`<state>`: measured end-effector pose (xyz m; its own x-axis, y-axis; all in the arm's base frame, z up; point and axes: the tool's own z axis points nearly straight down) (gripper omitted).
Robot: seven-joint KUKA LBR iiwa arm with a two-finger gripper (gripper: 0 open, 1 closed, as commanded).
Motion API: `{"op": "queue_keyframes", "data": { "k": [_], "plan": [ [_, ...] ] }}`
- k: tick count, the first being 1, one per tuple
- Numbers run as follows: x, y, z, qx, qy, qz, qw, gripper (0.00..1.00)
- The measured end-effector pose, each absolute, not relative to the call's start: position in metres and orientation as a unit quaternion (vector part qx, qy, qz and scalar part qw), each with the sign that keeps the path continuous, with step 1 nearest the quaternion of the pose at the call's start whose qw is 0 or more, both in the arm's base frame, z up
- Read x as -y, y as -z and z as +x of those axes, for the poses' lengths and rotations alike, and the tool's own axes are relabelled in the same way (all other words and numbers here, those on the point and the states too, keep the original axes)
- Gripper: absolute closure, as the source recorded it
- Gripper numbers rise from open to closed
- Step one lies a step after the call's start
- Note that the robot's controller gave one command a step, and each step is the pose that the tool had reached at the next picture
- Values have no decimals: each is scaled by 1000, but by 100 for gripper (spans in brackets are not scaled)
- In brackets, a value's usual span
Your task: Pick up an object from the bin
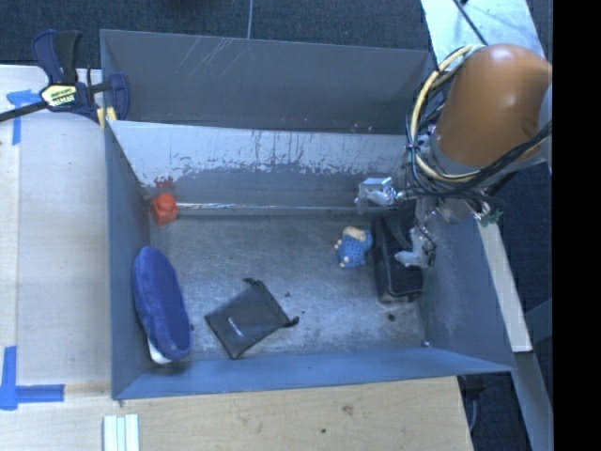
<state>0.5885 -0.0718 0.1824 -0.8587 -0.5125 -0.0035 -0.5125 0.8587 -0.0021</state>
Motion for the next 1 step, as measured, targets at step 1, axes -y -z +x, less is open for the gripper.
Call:
{"op": "queue_keyframes", "data": {
  "k": [1],
  "plan": [
    [98, -116, 556, -991, 0, -132, 0, 0]
  ]
}}
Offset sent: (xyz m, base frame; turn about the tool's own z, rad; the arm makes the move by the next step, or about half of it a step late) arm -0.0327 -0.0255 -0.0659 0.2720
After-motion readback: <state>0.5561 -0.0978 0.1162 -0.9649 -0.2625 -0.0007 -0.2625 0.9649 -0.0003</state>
